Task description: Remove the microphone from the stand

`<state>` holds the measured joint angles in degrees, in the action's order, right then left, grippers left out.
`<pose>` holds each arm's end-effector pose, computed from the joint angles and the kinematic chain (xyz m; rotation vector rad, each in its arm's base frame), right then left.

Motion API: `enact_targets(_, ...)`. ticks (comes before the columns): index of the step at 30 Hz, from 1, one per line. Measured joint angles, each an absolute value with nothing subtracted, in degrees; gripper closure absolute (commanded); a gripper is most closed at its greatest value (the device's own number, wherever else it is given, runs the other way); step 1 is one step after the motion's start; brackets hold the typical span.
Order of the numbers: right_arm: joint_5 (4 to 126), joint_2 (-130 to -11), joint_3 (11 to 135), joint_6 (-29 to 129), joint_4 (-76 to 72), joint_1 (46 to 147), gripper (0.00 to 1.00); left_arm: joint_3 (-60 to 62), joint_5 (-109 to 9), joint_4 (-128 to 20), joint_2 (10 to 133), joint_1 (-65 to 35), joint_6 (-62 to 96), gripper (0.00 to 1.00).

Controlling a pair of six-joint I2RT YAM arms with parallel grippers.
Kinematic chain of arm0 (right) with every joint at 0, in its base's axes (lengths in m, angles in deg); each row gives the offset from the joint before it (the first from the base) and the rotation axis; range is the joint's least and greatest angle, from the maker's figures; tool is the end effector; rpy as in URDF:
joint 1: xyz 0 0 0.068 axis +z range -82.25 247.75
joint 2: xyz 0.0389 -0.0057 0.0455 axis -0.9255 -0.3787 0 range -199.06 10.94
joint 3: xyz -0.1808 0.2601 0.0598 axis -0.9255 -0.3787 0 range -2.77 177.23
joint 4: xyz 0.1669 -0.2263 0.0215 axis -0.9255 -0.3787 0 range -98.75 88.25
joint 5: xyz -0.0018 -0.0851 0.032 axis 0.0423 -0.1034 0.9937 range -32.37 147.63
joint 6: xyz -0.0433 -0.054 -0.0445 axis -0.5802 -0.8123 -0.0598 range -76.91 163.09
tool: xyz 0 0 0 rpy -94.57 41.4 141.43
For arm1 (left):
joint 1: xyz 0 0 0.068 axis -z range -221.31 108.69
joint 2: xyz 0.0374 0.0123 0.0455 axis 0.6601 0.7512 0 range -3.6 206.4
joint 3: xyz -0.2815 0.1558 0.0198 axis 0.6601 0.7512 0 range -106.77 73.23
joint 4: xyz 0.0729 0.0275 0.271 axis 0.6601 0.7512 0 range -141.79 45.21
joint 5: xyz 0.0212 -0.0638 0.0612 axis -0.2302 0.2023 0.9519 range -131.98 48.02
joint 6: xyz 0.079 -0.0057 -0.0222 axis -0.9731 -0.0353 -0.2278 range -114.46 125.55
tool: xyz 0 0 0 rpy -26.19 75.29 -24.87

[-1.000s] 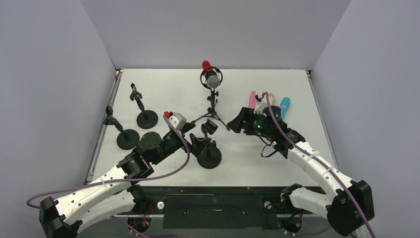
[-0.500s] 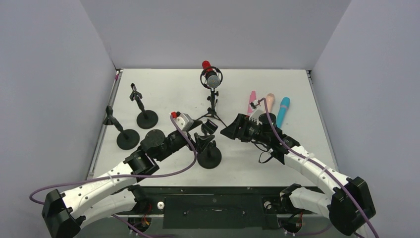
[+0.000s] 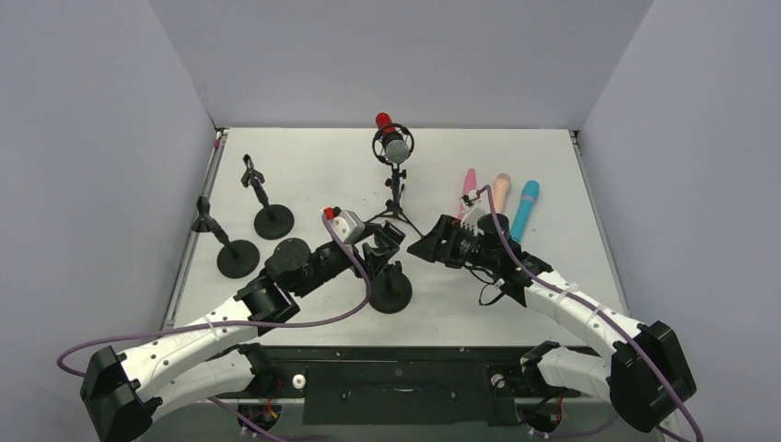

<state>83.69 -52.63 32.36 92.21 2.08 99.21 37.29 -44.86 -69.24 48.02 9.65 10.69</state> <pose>0.2130 0.1671 0.2637 0.0148 2.2239 1.3014 0.1502 -0.1910 0.3506 0.6595 1.4546 -0.8099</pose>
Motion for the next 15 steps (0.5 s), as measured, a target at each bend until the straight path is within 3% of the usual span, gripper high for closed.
enact_targets(5,84.07,-53.59,31.93,92.89,2.69,100.63,0.35,37.27,-44.79,-70.03,48.02,9.65,10.5,0.56)
enact_targets(11,84.55,-54.64,31.58,94.0,5.23,102.36,0.38,37.27,-44.27,-70.55,48.15,9.65,9.84,0.96)
enact_targets(15,85.62,-55.47,30.09,95.66,8.38,102.42,0.43,37.27,-44.05,-71.08,48.43,9.69,9.51,1.0)
